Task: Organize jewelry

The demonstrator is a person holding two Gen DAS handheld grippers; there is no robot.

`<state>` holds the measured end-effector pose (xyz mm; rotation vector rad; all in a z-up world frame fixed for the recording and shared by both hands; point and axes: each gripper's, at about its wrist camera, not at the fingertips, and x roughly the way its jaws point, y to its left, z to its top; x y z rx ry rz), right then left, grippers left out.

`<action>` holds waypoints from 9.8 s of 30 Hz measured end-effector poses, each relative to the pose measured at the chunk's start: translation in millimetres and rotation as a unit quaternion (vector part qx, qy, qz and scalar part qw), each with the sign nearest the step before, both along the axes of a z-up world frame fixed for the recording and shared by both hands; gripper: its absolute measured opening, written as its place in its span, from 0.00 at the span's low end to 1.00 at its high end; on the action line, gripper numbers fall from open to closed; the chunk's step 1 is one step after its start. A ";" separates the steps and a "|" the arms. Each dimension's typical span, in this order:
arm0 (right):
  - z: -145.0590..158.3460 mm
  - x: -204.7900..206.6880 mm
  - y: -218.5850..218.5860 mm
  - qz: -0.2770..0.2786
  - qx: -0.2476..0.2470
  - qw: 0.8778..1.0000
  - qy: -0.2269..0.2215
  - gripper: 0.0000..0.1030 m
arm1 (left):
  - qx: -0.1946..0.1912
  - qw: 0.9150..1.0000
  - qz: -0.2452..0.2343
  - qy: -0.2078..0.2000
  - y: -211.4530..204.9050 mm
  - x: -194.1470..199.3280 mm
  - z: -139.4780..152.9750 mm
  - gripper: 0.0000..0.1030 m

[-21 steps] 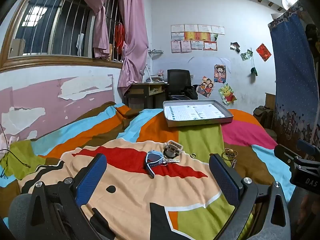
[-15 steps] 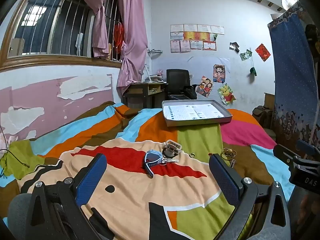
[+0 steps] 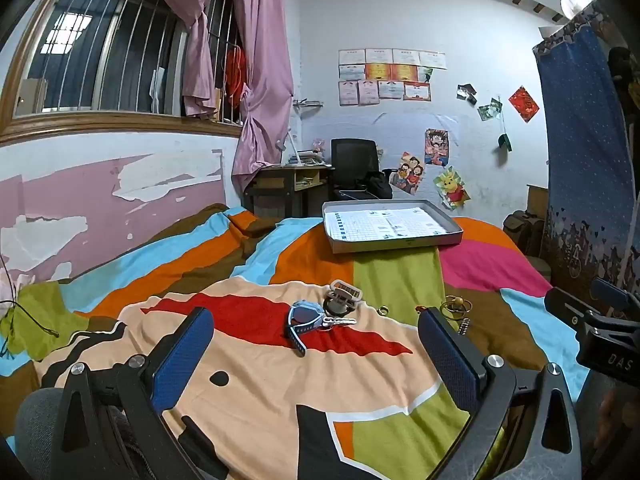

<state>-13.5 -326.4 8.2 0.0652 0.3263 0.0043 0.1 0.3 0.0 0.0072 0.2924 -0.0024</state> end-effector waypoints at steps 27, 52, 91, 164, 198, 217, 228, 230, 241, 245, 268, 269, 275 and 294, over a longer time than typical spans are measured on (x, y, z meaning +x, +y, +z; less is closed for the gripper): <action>-1.1 0.1 0.1 0.000 0.002 1.000 0.002 0.99 | 0.002 1.000 0.000 -0.001 -0.2 -0.1 0.0 1.00; -1.2 0.1 0.1 0.000 0.003 1.000 0.003 0.99 | 0.004 1.000 0.000 -0.002 -0.3 -0.1 0.0 1.00; 1.2 23.7 4.3 0.043 0.007 0.998 0.036 0.99 | -0.058 0.996 0.006 0.061 36.3 39.4 9.2 1.00; -89.7 318.6 100.3 0.320 0.021 0.928 0.190 0.46 | -0.199 0.922 -0.060 0.326 101.7 297.6 -101.3 0.05; -44.5 464.4 -70.8 0.085 0.084 0.990 0.072 0.47 | -0.171 0.945 -0.051 0.275 -77.6 538.6 -43.4 0.09; 14.2 385.4 -69.3 0.064 0.056 0.996 -0.003 0.79 | -0.123 0.982 -0.021 0.141 -60.2 439.6 21.1 0.86; 73.5 252.2 -55.4 0.060 0.011 0.994 -0.095 0.98 | -0.079 0.997 -0.015 0.013 -50.9 301.9 70.1 1.00; 79.5 230.2 -51.0 0.060 0.006 0.993 -0.106 0.99 | -0.075 0.997 -0.017 0.002 -48.1 280.9 73.5 1.00; 74.9 112.0 -40.2 0.053 -0.025 0.990 -0.130 0.99 | -0.085 0.996 -0.014 -0.014 -21.7 173.9 57.1 1.00; 70.2 79.6 -38.5 0.053 -0.019 0.991 -0.125 0.99 | -0.087 0.996 -0.012 -0.018 -14.5 148.9 50.2 1.00; 40.5 6.6 -26.0 0.024 -0.008 0.998 -0.062 0.99 | -0.079 0.997 -0.004 0.012 11.7 60.1 11.4 1.00; 40.4 6.6 -25.1 0.024 -0.009 0.998 -0.061 0.99 | -0.076 0.997 -0.004 0.013 10.7 60.7 11.8 1.00; 40.4 6.1 -22.2 0.024 -0.013 0.998 -0.058 0.99 | -0.075 0.997 0.000 0.010 10.0 61.7 12.6 1.00; 44.9 79.6 -21.5 0.071 -0.006 0.997 -0.014 0.99 | -0.088 0.991 -0.012 0.096 42.7 164.6 21.3 1.00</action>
